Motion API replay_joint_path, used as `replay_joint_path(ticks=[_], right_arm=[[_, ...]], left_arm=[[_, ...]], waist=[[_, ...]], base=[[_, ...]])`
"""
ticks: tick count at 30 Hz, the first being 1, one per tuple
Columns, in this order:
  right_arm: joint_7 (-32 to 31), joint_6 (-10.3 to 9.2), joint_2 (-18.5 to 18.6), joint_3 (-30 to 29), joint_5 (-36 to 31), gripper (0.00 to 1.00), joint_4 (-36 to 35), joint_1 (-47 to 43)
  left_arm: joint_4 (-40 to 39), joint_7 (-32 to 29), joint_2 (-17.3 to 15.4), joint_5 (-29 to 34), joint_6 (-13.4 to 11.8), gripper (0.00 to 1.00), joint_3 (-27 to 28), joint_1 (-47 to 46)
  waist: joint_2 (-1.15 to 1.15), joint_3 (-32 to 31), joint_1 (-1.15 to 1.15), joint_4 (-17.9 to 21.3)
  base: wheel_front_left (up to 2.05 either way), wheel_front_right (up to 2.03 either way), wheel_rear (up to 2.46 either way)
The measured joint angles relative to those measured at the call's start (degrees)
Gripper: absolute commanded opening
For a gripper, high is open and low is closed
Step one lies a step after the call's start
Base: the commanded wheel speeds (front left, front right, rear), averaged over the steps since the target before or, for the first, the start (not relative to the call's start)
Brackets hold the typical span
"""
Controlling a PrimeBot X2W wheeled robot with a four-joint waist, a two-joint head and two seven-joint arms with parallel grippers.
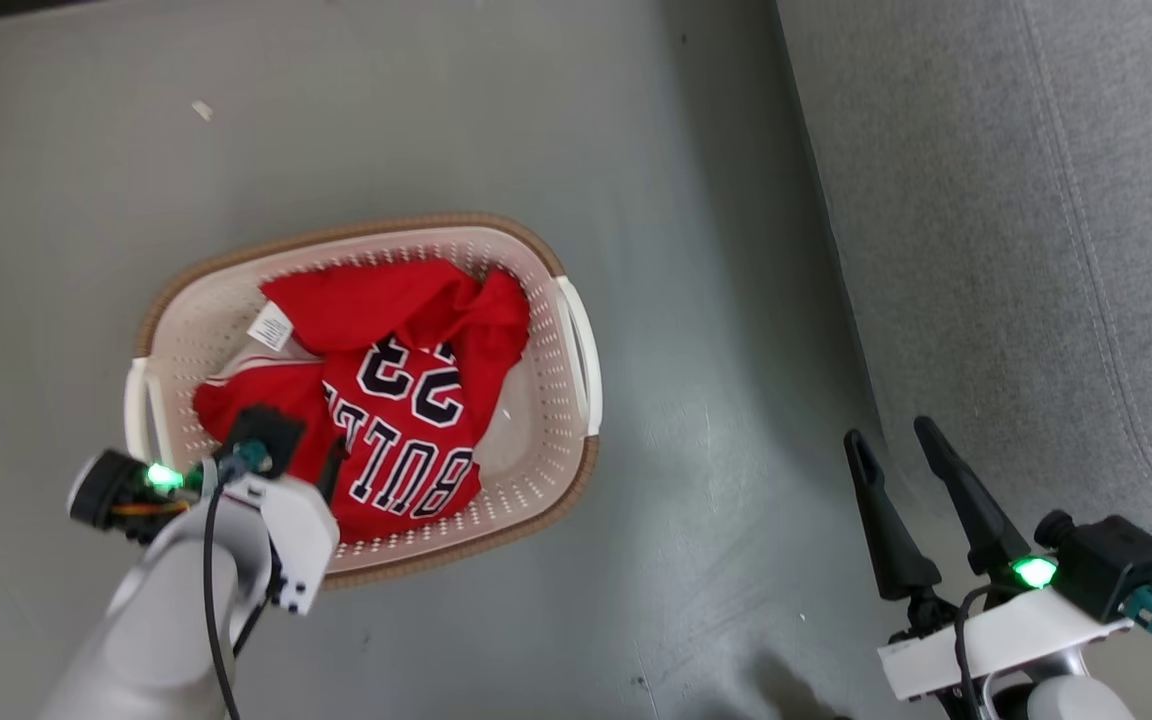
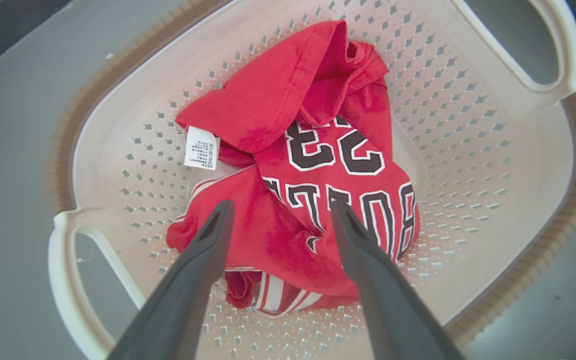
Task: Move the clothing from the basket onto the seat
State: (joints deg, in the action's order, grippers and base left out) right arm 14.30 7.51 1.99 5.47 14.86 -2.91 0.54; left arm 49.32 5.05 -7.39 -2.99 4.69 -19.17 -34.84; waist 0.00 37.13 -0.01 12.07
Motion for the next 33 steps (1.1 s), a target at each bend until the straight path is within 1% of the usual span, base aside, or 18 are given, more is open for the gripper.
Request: replay_joint_path(ticks=[9, 15, 19, 24, 33], right_arm=[[0.0, 0.0, 0.0, 1.3, 0.5, 1.0, -0.2, 3.5], [0.0, 0.0, 0.0, 1.5, 0.6, 1.0, -0.1, 5.8], [0.1, 0.0, 0.1, 2.8, 1.5, 1.0, 0.0, 7.1], [0.1, 0.0, 0.1, 4.0, 2.3, 1.0, 0.0, 8.8], [0.1, 0.0, 0.1, 5.3, 3.8, 1.0, 0.1, 11.5]], left_arm=[[4.3, -6.1, 0.0, 0.6, -0.3, 1.0, -0.1, -6.7], [6.4, -9.1, -0.1, 1.4, 0.1, 1.0, -1.2, -9.9], [8.2, -11.3, -0.7, 2.1, 0.6, 1.0, -1.8, -11.1], [9.3, -12.6, -1.7, 2.1, 0.6, 1.0, -1.6, -13.3], [12.0, -15.6, -2.0, 1.6, 0.6, 1.0, -0.7, -16.1]], waist=[[0.0, 5.0, 0.0, 1.8], [0.0, 7.8, 0.0, 3.0], [0.0, 9.5, 0.0, 3.8], [0.0, 11.4, 0.0, 4.8], [0.0, 14.2, 0.0, 6.7]], base=[[0.0, 0.0, 0.0], [0.0, 0.0, 0.0], [0.0, 0.0, 0.0], [0.0, 0.0, 0.0], [0.0, 0.0, 0.0]])
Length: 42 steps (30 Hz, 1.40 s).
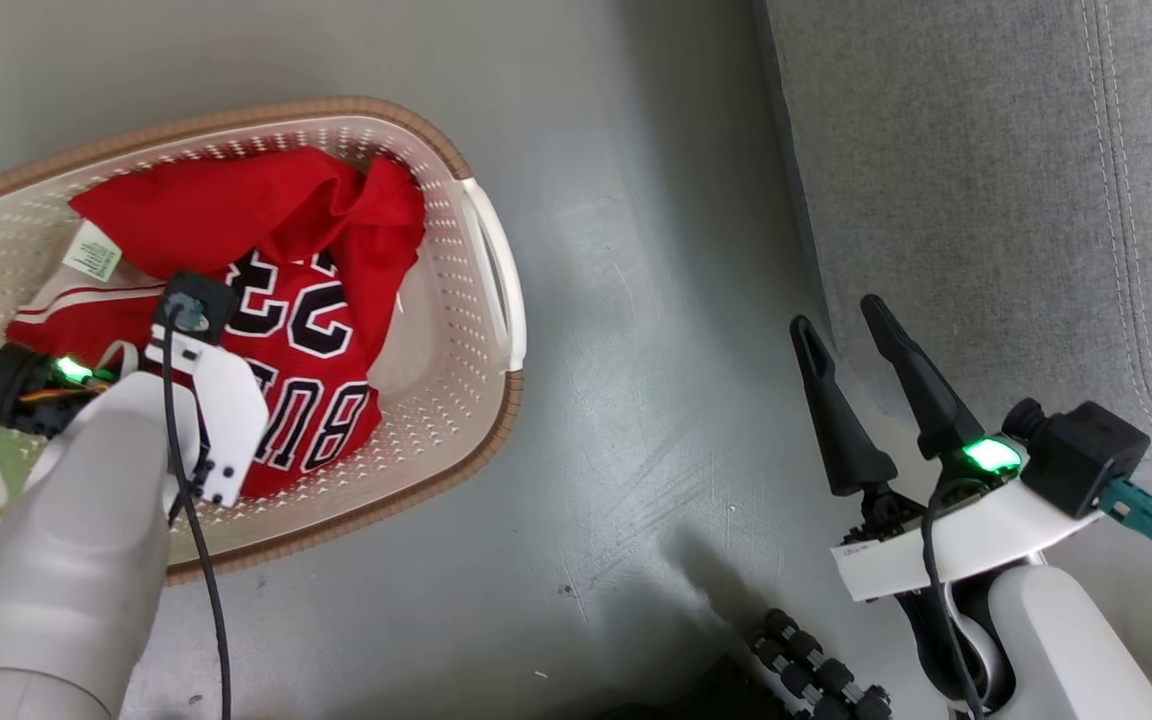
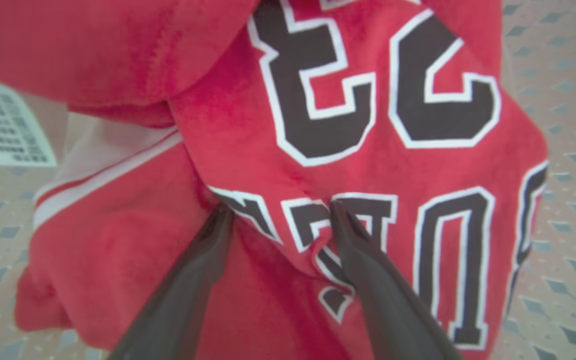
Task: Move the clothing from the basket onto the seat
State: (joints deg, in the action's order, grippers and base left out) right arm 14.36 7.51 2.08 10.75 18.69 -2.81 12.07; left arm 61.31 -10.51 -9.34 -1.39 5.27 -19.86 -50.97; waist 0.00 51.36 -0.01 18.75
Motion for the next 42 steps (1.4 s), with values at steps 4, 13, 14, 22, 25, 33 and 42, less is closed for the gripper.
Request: replay_joint_path(ticks=[4, 13, 14, 22, 25, 33, 42], right_arm=[[0.0, 0.0, 0.0, 1.0, 0.3, 1.0, 0.0, 0.9], [0.0, 0.0, 0.0, 2.4, 1.5, 1.0, 0.0, 3.2], [0.0, 0.0, 0.0, 2.6, 1.5, 1.0, 0.1, 3.5], [0.0, 0.0, 0.0, 2.5, 1.9, 1.0, 0.7, 4.9], [0.0, 0.0, 0.0, 2.4, 1.9, 1.0, 0.9, 6.0], [0.0, 0.0, 0.0, 1.0, 1.9, 1.0, 1.6, 7.4], [0.0, 0.0, 0.0, -0.5, 2.0, 1.0, 2.6, 9.5]], left_arm=[[0.7, -0.6, -0.7, 0.3, -0.1, 1.0, 0.0, -1.6], [2.6, -1.9, -2.1, 1.9, -0.7, 1.0, -0.9, -3.8], [3.1, -2.6, -2.0, 1.2, -0.7, 1.0, -0.2, -4.0], [3.9, -2.4, -1.6, 0.5, -0.6, 0.0, -0.2, -4.7], [4.4, -1.9, -1.6, 0.5, -0.5, 0.0, -0.4, -4.7], [5.6, -1.4, -1.1, 0.5, 0.0, 0.0, -1.4, -4.7], [6.8, -0.5, -0.1, 1.4, 0.5, 0.0, -2.6, -4.6]], waist=[[0.0, 1.1, 0.0, 0.8], [0.0, 3.0, 0.0, 2.6], [0.0, 3.1, 0.0, 2.8], [0.0, 3.6, 0.0, 3.5], [0.0, 3.3, 0.0, 3.5], [0.0, 2.1, 0.0, 3.0], [0.0, 0.1, 0.0, 2.3]], base=[[0.0, 0.0, 0.0], [0.0, 0.0, 0.0], [0.0, 0.0, 0.0], [0.0, 0.0, 0.0], [0.0, 0.0, 0.0], [0.0, 0.0, 0.0], [0.0, 0.0, 0.0]])
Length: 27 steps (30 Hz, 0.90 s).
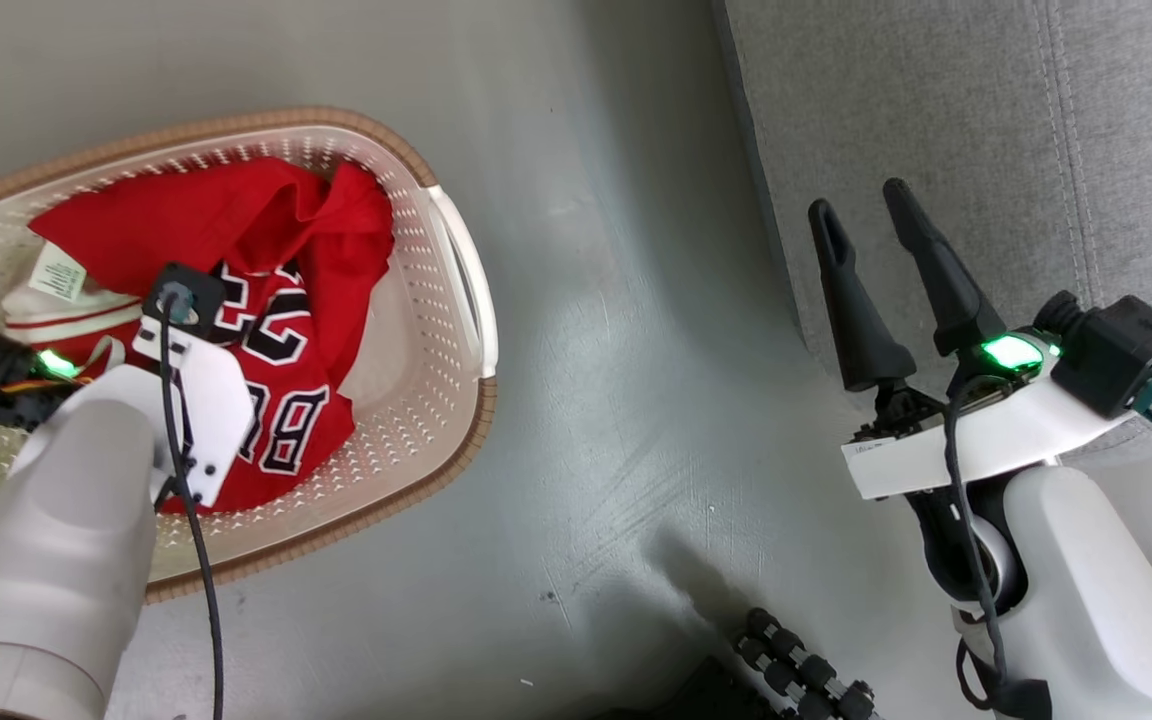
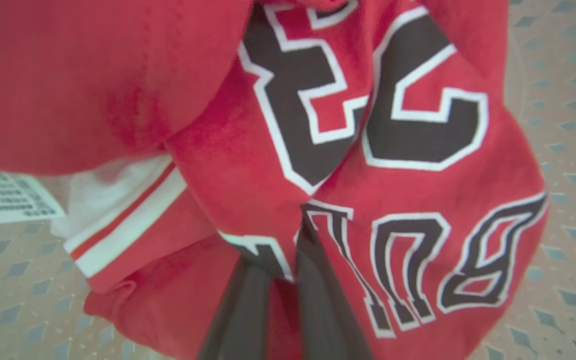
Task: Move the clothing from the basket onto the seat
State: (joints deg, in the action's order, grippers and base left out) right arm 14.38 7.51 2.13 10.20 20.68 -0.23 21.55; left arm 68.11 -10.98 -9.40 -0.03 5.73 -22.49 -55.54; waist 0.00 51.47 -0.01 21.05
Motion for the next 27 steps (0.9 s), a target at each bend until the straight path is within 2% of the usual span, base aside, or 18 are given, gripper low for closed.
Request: replay_joint_path(ticks=[13, 20, 27], right_arm=[[0.0, 0.0, 0.1, -2.2, 0.0, 1.0, 2.0, 1.3], [0.0, 0.0, 0.1, -3.2, 0.0, 1.0, 3.7, 1.6], [0.0, 0.0, 0.1, -3.8, -0.7, 1.0, 5.2, 1.6]], left_arm=[[1.5, 3.3, 1.5, -0.4, 0.5, 0.0, -0.3, 2.3], [1.4, 8.1, 2.6, -3.7, 0.5, 0.0, 2.1, 4.3], [1.5, 11.3, 4.1, -3.9, 0.8, 0.0, 1.6, 6.6]], waist=[[0.0, -5.0, 0.0, -1.4], [0.0, -9.2, 0.0, -2.5], [0.0, -13.5, 0.0, -3.6]], base=[[0.0, 0.0, 0.0], [0.0, 0.0, 0.0], [0.0, 0.0, 0.0]])
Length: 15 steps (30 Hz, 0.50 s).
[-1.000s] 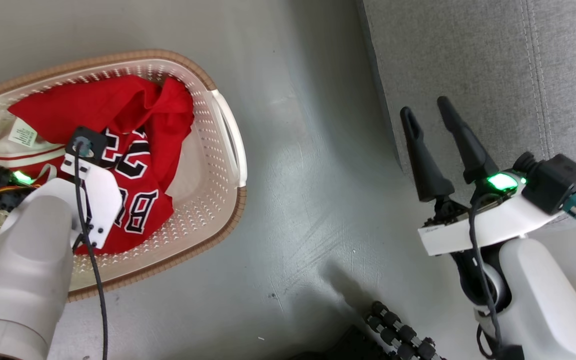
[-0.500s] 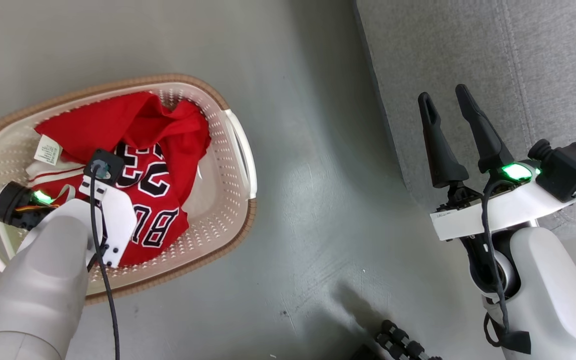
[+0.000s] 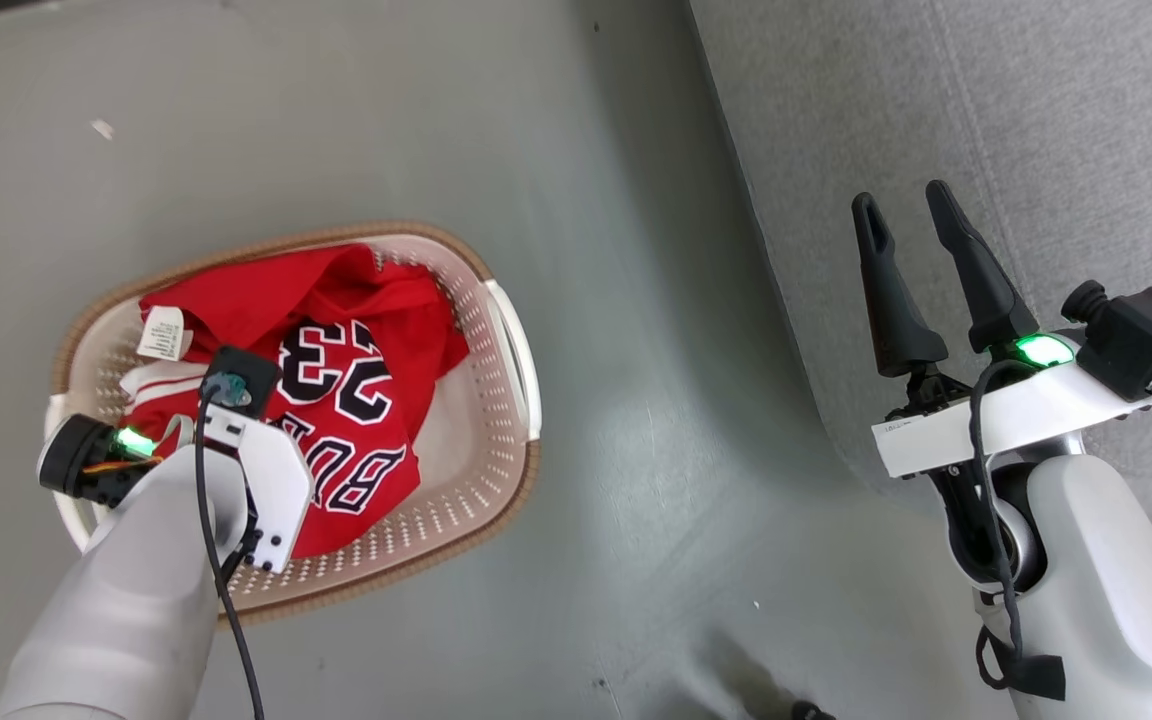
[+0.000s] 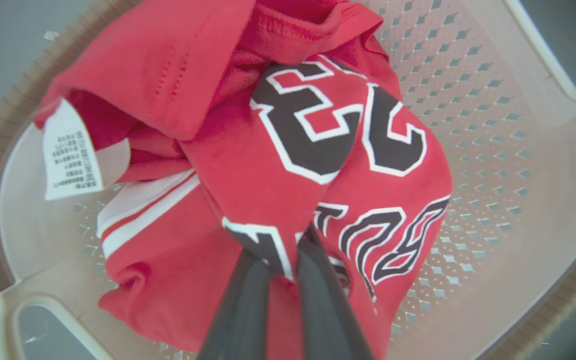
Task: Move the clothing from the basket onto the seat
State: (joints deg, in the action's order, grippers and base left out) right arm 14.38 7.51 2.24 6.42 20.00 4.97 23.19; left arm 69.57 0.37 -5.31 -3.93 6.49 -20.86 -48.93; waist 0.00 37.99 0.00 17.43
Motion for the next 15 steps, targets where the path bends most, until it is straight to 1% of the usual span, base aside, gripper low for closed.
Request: replay_joint_path(ticks=[5, 12, 15], right_arm=[[0.0, 0.0, 0.0, -0.5, 0.0, 1.0, 1.3, -0.3], [0.0, 0.0, 0.1, -1.0, -0.5, 1.0, 3.1, -1.5], [0.0, 0.0, 0.1, -1.2, -1.1, 1.0, 3.8, -3.1]], left_arm=[[-0.1, 2.9, 0.0, 0.0, 0.2, 0.0, -0.4, 1.2], [-0.3, 6.9, 1.6, -1.1, 0.3, 0.0, -0.4, 3.9], [-0.4, 8.5, 1.7, -1.7, 0.3, 0.0, -0.3, 5.1]], waist=[[0.0, -3.3, 0.0, -0.8], [0.0, -8.1, 0.0, -2.1], [0.0, -10.1, 0.0, -2.6]], base=[[0.0, 0.0, 0.0], [0.0, 0.0, 0.0], [0.0, 0.0, 0.0]])
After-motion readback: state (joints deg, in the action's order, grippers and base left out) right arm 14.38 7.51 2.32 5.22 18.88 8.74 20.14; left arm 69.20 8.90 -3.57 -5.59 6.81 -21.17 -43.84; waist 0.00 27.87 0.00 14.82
